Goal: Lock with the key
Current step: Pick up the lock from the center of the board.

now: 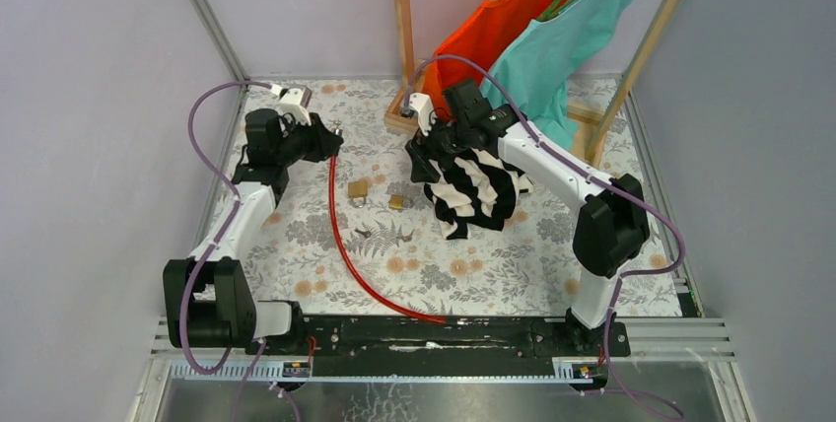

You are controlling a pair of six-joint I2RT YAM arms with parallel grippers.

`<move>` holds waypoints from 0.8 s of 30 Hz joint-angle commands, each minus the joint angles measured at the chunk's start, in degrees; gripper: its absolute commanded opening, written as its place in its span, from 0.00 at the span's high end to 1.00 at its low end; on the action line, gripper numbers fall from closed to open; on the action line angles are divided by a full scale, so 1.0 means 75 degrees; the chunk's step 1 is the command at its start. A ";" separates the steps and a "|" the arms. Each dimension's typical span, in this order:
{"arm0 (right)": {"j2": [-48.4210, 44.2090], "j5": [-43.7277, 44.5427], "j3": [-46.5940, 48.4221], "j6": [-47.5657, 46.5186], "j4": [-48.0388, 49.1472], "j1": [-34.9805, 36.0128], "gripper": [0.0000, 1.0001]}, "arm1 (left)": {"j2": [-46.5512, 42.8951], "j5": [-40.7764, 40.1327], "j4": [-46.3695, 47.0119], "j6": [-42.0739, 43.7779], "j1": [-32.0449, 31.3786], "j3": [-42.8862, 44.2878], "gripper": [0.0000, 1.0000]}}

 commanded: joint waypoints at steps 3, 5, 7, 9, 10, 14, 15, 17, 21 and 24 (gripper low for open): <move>-0.0034 -0.0171 0.0288 0.0128 -0.0175 -0.0058 0.23 | -0.0227 -0.0309 0.0325 -0.1153 0.0798 0.0608 1.00; -0.0069 -0.0175 0.0242 0.0146 -0.0154 -0.0075 0.23 | -0.0274 -0.0250 0.0381 -0.1409 0.1272 0.0622 1.00; -0.0094 -0.0186 0.0223 0.0129 -0.0153 -0.0090 0.23 | -0.0352 -0.0167 0.0398 -0.1626 0.1639 0.0608 1.00; -0.0106 -0.0215 0.0223 0.0135 -0.0132 -0.0093 0.23 | -0.0443 -0.0088 0.0423 -0.1824 0.1884 0.0535 1.00; -0.0121 -0.0238 0.0223 0.0145 -0.0126 -0.0103 0.23 | -0.0492 -0.0008 0.0429 -0.1925 0.1965 0.0492 1.00; -0.0118 -0.0279 -0.0015 0.0147 -0.0086 -0.0105 0.23 | -0.0642 0.0251 0.0171 -0.1941 0.2028 0.0403 1.00; -0.0118 -0.0281 -0.0031 0.0149 -0.0079 -0.0105 0.23 | -0.0653 0.0323 0.0100 -0.1923 0.2027 0.0375 1.00; -0.0116 -0.0274 -0.0056 0.0155 -0.0064 -0.0116 0.23 | -0.0677 0.0434 -0.0067 -0.1871 0.1992 0.0282 1.00; -0.0107 -0.0284 -0.0124 0.0181 -0.0062 -0.0117 0.23 | -0.0718 0.0650 -0.0697 -0.1685 0.1804 0.0007 1.00; -0.0086 -0.0258 -0.0138 0.0165 -0.0100 -0.0137 0.23 | -0.0765 0.0990 -0.0999 -0.1794 0.1642 -0.0278 1.00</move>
